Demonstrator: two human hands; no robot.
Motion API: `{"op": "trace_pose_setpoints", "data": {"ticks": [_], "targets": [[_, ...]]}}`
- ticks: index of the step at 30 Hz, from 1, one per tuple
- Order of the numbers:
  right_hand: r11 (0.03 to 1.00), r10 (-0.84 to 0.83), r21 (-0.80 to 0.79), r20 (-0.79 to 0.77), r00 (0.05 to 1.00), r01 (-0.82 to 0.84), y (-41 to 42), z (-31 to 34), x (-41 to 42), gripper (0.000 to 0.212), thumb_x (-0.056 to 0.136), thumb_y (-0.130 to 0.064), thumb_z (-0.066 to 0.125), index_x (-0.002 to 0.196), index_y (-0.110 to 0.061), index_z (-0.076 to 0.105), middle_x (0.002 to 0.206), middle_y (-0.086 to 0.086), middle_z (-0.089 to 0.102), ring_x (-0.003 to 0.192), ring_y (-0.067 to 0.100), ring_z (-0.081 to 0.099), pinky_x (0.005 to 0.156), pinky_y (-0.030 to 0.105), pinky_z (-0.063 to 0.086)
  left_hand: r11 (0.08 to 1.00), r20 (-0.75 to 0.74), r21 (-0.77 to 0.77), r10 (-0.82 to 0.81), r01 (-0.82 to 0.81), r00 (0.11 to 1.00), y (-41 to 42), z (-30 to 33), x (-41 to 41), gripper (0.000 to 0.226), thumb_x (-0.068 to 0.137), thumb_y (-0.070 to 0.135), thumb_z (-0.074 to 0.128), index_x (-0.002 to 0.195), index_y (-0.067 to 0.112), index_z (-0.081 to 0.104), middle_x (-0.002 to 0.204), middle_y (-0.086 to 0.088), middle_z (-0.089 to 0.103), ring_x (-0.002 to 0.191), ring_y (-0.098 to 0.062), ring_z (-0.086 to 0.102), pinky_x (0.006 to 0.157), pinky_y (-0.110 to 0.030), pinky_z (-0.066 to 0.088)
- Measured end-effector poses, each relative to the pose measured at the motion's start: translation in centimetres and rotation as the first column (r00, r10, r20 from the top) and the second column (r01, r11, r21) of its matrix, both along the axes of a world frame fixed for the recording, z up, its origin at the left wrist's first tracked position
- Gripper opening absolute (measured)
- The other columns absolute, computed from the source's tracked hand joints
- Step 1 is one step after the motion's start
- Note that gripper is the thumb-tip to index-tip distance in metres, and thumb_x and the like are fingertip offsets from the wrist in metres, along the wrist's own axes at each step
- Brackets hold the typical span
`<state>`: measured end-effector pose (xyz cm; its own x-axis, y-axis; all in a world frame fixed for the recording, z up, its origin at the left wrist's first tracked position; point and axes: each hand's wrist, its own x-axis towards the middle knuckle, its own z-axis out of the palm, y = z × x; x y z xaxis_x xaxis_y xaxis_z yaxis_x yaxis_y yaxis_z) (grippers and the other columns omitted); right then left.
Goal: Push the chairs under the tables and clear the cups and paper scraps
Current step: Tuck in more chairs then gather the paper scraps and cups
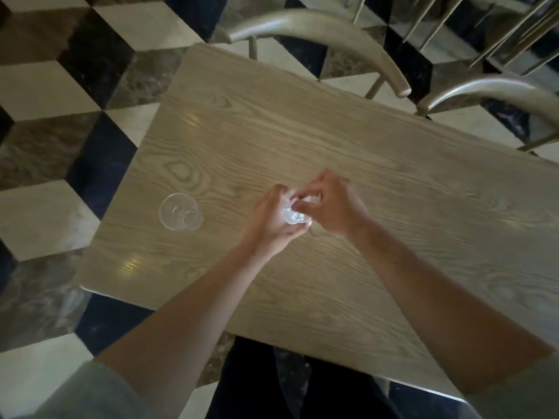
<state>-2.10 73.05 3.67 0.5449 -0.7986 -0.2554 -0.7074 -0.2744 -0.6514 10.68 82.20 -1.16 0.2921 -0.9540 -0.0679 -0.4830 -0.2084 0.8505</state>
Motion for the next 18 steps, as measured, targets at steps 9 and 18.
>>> {"op": "trace_pose_setpoints", "data": {"ticks": [9, 18], "targets": [[0.876, 0.479, 0.188, -0.430, 0.765, -0.443, 3.2, 2.9, 6.4, 0.043, 0.102, -0.015, 0.045, 0.133, -0.038, 0.065, 0.122, -0.001, 0.070, 0.098, 0.023, 0.066, 0.073, 0.033, 0.050, 0.996, -0.005, 0.075, 0.051, -0.051, 0.999, 4.8, -1.0, 3.9, 0.058, 0.067, 0.031, 0.085, 0.117, 0.017, 0.059, 0.112, -0.003, 0.067, 0.100, -0.027, 0.066, 0.083, -0.050, 0.055], [0.680, 0.726, 0.298, -0.396, 0.562, -0.670, 6.5, 2.5, 10.1, 0.040, 0.100, -0.013, 0.047, 0.127, -0.032, 0.070, 0.126, 0.001, 0.069, 0.107, 0.025, 0.066, 0.078, 0.033, 0.048, 0.984, 0.021, 0.087, 0.157, -0.158, 0.987, 10.0, -0.6, 5.2, 0.056, 0.071, 0.025, 0.088, 0.118, 0.016, 0.060, 0.105, -0.001, 0.062, 0.090, -0.024, 0.064, 0.076, -0.051, 0.056]]}}
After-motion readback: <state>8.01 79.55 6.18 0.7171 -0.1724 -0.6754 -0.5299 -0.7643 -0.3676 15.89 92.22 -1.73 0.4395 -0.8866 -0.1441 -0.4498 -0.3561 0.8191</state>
